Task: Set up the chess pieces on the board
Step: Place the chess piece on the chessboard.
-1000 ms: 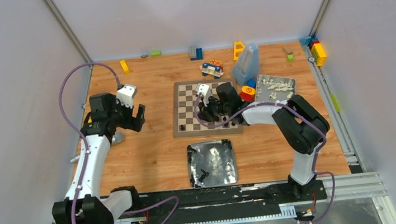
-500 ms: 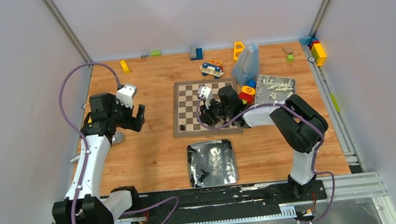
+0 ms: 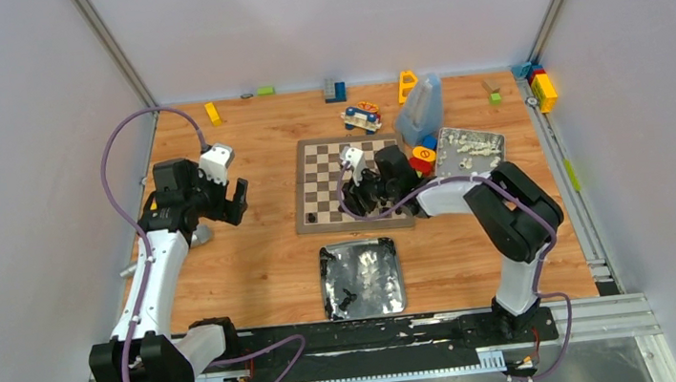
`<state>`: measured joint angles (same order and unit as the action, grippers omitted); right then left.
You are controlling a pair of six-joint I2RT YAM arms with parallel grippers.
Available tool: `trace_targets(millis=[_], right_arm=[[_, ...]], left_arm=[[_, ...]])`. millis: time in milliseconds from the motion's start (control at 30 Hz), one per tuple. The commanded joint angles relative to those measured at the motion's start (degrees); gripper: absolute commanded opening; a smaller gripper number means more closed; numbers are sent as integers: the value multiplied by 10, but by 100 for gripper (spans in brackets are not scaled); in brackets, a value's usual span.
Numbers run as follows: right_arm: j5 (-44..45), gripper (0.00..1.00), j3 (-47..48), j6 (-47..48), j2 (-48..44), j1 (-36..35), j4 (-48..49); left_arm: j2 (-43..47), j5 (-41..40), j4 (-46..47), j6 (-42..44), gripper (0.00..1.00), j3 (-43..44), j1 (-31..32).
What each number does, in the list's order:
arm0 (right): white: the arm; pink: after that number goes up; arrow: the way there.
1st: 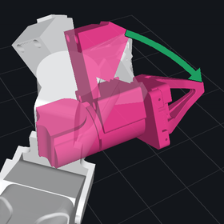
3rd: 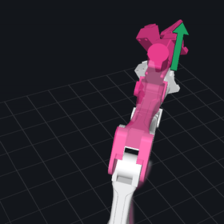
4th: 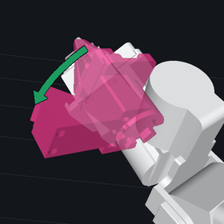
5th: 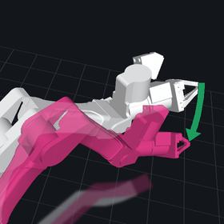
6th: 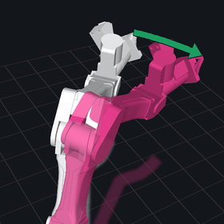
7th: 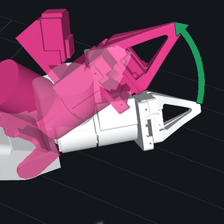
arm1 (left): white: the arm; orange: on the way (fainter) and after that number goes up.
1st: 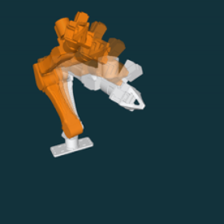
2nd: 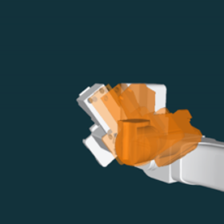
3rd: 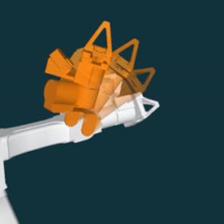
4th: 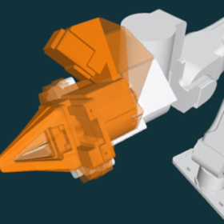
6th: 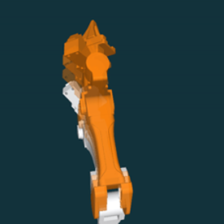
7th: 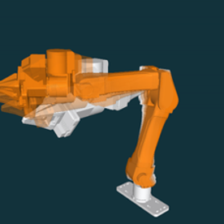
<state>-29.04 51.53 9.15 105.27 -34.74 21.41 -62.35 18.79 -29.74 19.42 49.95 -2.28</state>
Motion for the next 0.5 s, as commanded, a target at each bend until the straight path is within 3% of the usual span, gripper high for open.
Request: trace_targets(millis=[0,233,467], right_arm=[[-11,44,40,13,-52,5,-49],[-25,52,80,52,-117,4,-184],[-50,56,102,138,-167,-31,-378]], left_arm=[[5,8,17,5,100,-3,-3],[12,23,12,3,100,-1,-3],[14,30,7,-2,100,6,-3]])
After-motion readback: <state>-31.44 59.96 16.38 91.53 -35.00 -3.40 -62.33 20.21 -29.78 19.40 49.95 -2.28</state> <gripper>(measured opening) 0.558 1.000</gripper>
